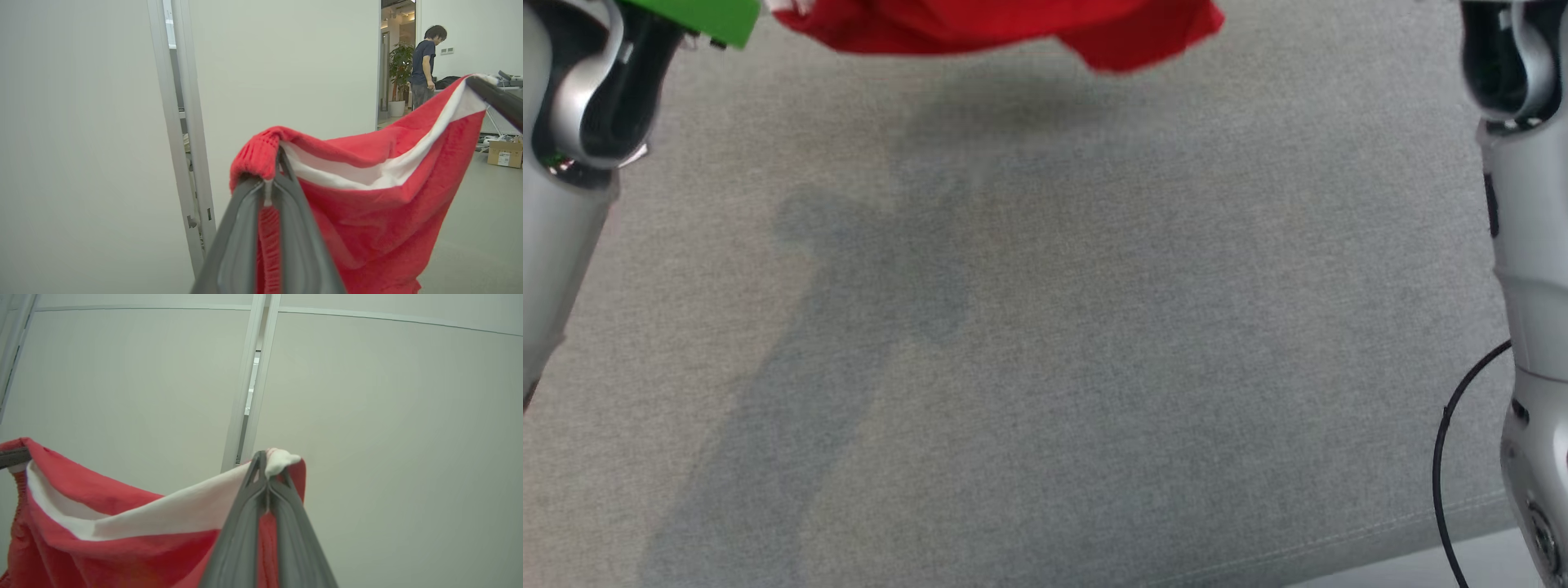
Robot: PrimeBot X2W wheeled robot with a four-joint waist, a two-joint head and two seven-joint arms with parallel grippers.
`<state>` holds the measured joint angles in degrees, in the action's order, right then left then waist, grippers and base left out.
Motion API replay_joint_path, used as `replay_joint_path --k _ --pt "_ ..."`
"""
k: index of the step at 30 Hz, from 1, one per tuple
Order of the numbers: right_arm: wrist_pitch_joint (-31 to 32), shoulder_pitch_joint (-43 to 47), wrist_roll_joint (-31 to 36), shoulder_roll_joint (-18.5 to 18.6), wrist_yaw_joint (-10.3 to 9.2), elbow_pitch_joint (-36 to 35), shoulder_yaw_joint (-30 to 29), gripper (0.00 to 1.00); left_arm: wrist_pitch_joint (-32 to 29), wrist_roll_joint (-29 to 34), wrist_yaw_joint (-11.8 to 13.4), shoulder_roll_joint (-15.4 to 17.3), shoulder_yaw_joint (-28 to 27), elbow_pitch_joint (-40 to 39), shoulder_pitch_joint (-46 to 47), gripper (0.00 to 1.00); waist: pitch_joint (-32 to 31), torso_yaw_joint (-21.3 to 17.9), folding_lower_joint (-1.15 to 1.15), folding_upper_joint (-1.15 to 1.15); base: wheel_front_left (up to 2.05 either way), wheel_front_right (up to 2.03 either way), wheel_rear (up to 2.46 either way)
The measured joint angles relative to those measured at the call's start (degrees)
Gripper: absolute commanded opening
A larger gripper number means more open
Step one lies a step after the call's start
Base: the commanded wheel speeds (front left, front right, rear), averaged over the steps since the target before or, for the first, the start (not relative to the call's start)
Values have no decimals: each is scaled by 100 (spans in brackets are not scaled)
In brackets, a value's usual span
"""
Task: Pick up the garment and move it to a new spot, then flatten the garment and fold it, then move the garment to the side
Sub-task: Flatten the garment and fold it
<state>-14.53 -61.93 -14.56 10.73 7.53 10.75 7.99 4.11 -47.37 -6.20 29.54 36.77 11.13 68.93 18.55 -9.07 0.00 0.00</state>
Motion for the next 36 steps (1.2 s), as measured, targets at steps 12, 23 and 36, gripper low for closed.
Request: replay_joint_path --k 12,23,36 --pt "-46 932 199 -326 0 270 58 0 401 -452 -109 -370 582 761 -783 0 603 -270 0 0 0 0 0" --pt "-46 2594 213 -263 0 -186 439 0 820 -813 -108 -112 1180 192 -2720 0 407 -222 0 0 0 0 0" --pt "-46 4379 204 -64 0 -815 110 0 906 -746 155 4 1779 -491 -4188 0 -465 -57 0 0 0 0 0"
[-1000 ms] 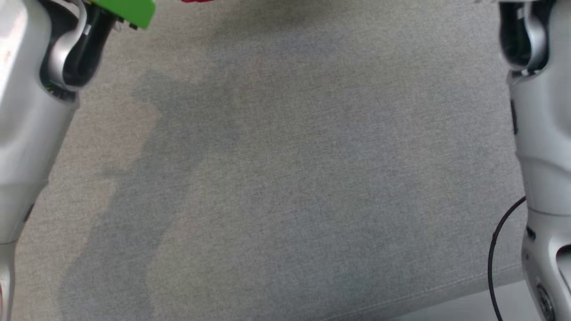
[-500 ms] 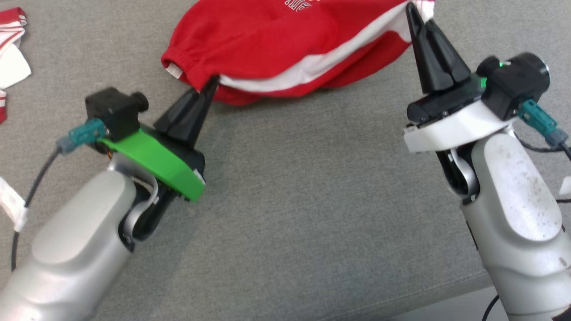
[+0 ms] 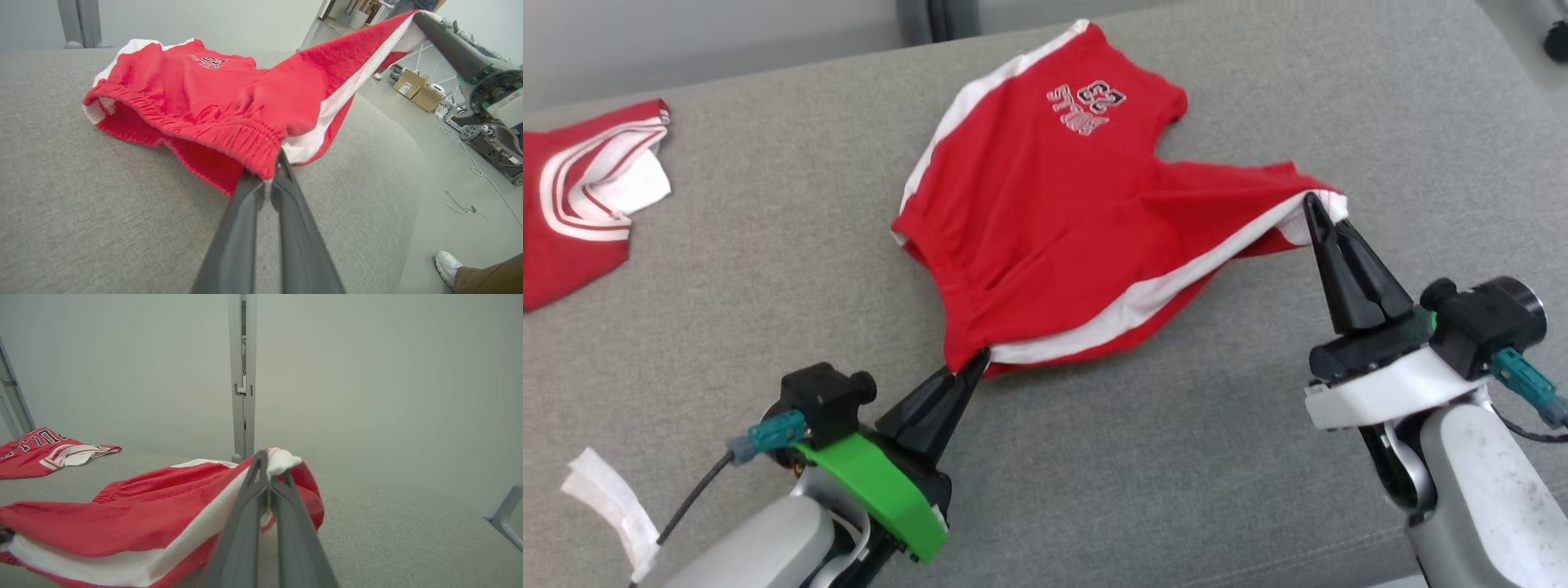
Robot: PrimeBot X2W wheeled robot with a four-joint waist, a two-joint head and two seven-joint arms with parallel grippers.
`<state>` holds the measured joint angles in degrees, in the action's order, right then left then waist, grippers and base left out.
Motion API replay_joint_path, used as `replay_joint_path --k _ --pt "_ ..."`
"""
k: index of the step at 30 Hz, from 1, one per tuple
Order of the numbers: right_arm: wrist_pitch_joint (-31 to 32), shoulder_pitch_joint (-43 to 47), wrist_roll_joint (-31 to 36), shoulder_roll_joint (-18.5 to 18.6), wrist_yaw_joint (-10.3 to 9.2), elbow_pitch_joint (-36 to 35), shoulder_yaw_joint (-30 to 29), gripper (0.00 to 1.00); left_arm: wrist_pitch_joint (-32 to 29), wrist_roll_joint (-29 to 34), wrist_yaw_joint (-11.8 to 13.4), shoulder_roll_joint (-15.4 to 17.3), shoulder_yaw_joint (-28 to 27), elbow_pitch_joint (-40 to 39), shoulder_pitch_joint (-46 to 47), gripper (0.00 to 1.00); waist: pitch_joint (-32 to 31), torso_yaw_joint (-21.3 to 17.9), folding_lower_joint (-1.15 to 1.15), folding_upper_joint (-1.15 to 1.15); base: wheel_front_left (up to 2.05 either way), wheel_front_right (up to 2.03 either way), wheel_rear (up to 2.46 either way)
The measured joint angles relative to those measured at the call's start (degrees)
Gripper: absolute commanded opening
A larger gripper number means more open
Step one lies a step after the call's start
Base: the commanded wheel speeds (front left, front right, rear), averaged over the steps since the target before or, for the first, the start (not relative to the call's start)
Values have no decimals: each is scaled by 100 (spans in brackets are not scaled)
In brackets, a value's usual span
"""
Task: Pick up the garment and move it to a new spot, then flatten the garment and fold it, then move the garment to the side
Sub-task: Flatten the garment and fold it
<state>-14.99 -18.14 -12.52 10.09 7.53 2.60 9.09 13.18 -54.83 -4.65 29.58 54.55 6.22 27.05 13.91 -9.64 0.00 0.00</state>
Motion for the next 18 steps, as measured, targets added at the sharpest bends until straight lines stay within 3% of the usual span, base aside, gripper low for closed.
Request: replay_joint_path --k 10,18 --pt "250 1368 -148 8 0 -946 -416 0 31 -209 532 402 15 -1276 -898 0 -740 79 0 0 0 0 0" --pt "578 1569 -236 8 0 -839 -667 0 -87 -370 665 302 129 -1366 -1099 0 -742 253 0 0 0 0 0"
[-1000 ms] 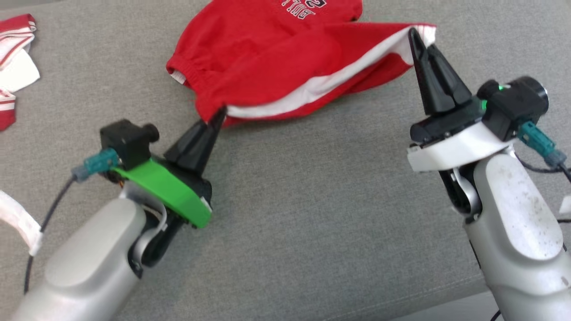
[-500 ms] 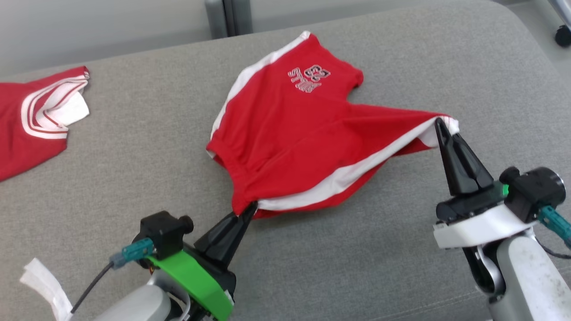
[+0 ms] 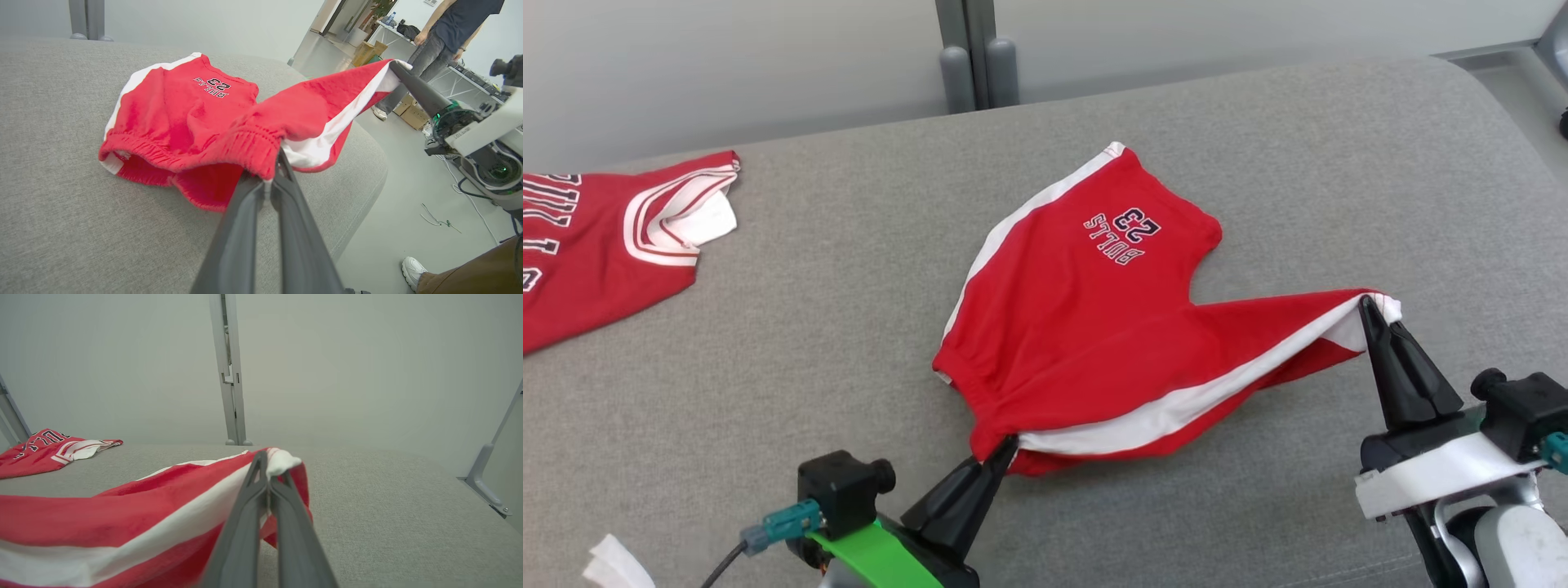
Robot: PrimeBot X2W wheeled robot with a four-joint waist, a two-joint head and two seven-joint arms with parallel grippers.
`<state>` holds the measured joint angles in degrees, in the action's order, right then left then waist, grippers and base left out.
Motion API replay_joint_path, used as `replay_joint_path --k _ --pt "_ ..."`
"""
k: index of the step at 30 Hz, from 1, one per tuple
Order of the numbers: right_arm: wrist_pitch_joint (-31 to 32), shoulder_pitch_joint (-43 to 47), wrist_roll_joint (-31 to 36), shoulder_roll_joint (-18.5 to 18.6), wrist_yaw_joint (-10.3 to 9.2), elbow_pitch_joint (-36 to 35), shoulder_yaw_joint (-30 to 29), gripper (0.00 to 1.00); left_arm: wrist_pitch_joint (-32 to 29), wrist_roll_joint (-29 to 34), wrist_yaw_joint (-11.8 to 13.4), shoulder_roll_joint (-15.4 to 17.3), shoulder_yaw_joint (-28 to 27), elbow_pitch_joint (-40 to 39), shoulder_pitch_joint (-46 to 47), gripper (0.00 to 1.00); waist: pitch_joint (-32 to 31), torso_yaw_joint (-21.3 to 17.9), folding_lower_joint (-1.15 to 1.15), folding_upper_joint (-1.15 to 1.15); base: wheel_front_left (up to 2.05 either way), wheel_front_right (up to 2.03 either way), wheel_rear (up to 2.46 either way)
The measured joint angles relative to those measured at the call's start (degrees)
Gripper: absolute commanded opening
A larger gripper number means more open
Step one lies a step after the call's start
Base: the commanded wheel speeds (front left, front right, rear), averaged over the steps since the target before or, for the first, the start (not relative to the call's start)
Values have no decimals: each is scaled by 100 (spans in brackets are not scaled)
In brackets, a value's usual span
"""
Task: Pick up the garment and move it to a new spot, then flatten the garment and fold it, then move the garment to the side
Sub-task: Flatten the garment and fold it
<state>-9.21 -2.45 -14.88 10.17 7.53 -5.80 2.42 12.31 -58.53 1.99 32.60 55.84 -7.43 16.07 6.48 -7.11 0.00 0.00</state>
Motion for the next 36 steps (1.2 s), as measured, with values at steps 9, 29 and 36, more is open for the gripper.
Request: replay_joint_path --k 9,29,36 --pt "311 -1140 -133 448 0 958 266 0 -67 -510 -311 -608 -149 650 296 0 492 241 0 0 0 0 0" --pt "541 -5133 -730 1089 0 3876 2002 0 -312 -1333 -655 -1347 -962 1980 1781 0 1941 801 0 0 0 0 0" --pt "241 -5820 -884 1067 0 4782 2492 0 -268 -1348 -755 -1446 -992 2149 1973 0 2227 1043 0 0 0 0 0"
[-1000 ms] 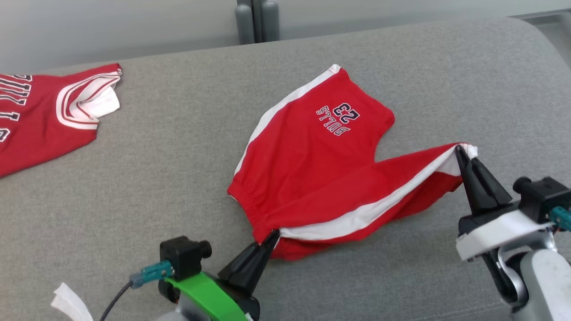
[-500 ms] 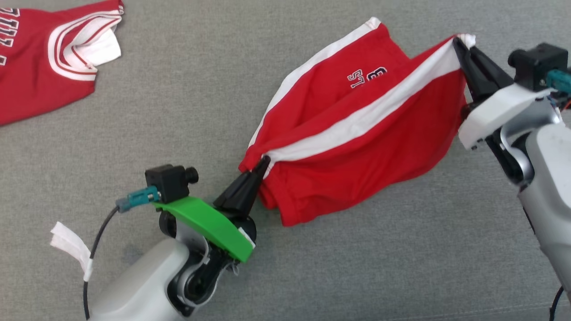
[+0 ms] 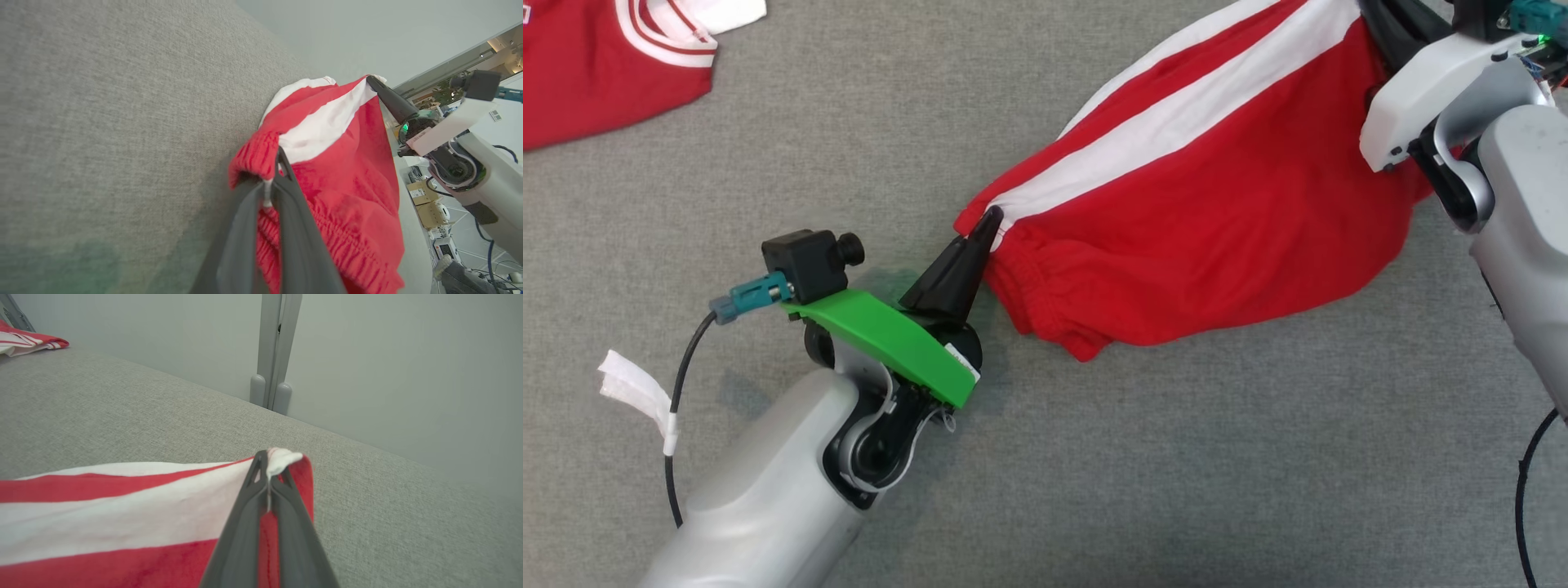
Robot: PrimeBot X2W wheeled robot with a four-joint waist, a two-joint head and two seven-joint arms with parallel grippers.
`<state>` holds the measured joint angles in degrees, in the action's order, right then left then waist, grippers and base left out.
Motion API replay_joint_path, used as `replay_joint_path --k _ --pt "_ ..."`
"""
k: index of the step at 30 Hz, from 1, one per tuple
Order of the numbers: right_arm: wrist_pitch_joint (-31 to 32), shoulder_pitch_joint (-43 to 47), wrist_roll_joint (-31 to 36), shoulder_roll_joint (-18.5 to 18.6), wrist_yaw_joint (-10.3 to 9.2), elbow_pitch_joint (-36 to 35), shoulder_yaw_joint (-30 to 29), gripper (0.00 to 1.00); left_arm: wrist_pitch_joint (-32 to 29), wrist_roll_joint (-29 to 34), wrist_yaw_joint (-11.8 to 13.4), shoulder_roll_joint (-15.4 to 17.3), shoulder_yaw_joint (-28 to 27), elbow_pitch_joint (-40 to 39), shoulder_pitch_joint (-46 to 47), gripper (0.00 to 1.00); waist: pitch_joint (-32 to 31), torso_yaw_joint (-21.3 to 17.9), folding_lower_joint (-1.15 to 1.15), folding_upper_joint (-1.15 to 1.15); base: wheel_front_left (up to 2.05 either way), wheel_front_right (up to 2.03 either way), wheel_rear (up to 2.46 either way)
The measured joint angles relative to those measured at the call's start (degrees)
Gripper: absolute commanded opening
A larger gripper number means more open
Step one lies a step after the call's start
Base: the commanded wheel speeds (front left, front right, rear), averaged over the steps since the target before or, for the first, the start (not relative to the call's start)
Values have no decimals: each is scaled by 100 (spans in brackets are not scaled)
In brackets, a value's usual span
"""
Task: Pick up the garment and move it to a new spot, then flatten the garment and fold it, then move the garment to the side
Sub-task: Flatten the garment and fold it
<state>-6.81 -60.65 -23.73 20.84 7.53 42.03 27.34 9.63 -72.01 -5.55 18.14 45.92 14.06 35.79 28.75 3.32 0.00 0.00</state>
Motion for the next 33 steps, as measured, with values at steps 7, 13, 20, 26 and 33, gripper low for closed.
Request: replay_joint_path --k 7,13,20,26,33 --pt "-323 -520 -111 -76 0 782 470 14 51 -4 -51 -38 -11 11 79 0 82 164 0 0 0 0 0" --pt "-477 -687 -218 -172 0 1259 879 100 44 38 -21 5 53 13 52 20 -30 214 0 0 0 0 0" --pt "-621 -732 -472 -168 0 1472 1302 100 93 151 124 92 129 -71 -143 100 -236 230 0 0 0 0 0" --pt "-694 -673 -804 36 0 1493 1653 100 246 474 313 345 179 -261 -367 100 -519 204 0 0 0 0 0" --pt "-431 -350 -1330 277 0 1511 2014 100 506 1408 790 642 62 -414 -522 100 -929 176 0 0 0 0 0"
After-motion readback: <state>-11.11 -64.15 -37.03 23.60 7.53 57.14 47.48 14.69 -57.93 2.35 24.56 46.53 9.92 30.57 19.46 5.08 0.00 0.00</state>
